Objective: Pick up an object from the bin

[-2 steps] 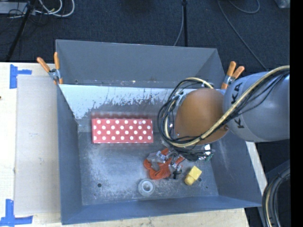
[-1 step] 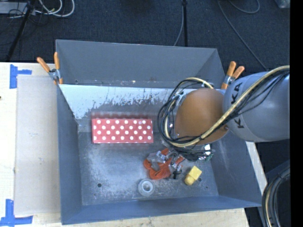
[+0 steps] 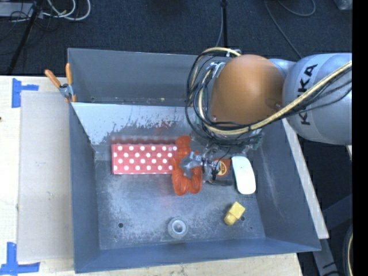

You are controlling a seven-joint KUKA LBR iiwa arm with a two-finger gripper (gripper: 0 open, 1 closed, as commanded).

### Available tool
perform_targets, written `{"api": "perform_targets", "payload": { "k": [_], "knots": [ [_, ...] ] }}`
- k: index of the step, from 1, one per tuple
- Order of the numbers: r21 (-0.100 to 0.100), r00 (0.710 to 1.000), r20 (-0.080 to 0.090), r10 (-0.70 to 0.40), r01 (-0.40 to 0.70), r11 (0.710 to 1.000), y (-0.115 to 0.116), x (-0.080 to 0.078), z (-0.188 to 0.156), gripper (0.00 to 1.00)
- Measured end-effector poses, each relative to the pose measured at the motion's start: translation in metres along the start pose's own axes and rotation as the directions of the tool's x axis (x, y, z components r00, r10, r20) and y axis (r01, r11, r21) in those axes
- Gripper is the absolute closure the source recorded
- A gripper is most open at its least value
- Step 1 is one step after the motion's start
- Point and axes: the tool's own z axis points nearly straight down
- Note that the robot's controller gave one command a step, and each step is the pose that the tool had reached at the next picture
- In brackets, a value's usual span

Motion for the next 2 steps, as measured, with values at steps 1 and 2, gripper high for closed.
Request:
{"api": "perform_targets", "payload": {
  "k": [1, 2],
  "knots": [
    [-0.001, 1.000, -0.001, 0.002, -0.002, 1.000, 0.000, 0.001, 0.001, 1.00],
    [-0.002, 0.969, 0.002, -0.247, 0.247, 0.969, 0.010, 0.010, -0.182, 1.00]
  ]
}}
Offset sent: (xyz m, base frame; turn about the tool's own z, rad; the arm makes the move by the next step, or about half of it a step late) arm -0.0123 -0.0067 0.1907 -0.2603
